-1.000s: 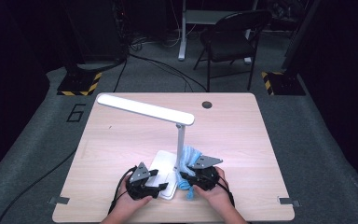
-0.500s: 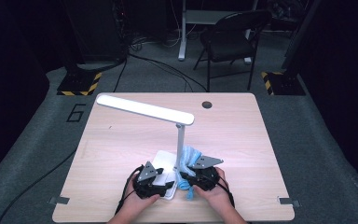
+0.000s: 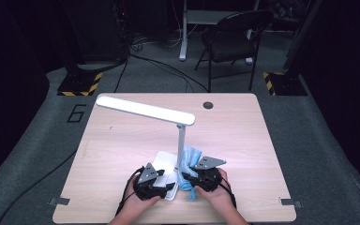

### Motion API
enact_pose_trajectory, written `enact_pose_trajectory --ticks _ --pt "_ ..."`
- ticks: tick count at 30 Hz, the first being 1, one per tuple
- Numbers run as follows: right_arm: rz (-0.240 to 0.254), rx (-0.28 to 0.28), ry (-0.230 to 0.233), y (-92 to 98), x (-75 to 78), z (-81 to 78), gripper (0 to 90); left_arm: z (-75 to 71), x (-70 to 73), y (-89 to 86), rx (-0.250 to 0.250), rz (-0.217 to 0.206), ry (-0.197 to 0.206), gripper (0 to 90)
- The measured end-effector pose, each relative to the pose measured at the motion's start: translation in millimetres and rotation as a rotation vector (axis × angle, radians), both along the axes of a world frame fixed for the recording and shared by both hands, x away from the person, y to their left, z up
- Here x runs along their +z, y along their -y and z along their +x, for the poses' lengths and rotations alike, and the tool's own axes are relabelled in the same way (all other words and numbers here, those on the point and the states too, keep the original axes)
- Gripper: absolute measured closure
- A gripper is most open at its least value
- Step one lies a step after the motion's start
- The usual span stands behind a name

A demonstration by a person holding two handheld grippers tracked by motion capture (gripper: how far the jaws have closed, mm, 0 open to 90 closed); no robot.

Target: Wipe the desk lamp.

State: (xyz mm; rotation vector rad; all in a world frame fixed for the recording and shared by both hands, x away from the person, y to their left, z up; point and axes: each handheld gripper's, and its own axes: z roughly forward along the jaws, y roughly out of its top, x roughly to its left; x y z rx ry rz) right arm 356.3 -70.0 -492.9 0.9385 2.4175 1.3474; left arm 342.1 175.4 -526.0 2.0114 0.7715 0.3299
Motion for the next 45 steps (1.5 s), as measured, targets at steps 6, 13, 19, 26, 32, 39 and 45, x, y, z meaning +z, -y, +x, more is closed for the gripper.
enact_pose_trajectory --ticks 6,13,19,26,32,39,45 --pt "0.0 0.0 0.012 0.1 -0.6 0.5 67.9 2.6 -0.4 -1.6 0.028 0.007 -0.006 19.8" --pt "-0.002 0.002 0.014 0.9 -0.7 0.7 67.6 1.4 -0.6 -2.8 0.039 0.007 -0.009 19.0" --pt "0.004 -0.004 0.011 0.9 -1.0 0.3 67.5 -0.8 -0.4 -6.2 0.047 0.01 -0.014 19.4" --pt "0.001 -0.001 0.008 0.2 -0.7 0.4 67.6 -0.6 -0.4 -6.4 0.042 0.008 -0.013 20.4" --pt "0.004 0.002 0.002 -0.5 0.1 1.0 67.9 0.4 -0.7 -10.4 0.053 -0.019 -0.017 29.9" --pt "0.001 0.008 0.006 0.4 0.7 2.1 68.0 1.4 -0.2 -13.1 0.042 -0.024 -0.026 33.3" --pt "0.006 0.002 -0.002 -0.3 0.9 1.6 67.9 1.3 -0.8 -12.5 0.049 -0.027 -0.019 33.3"
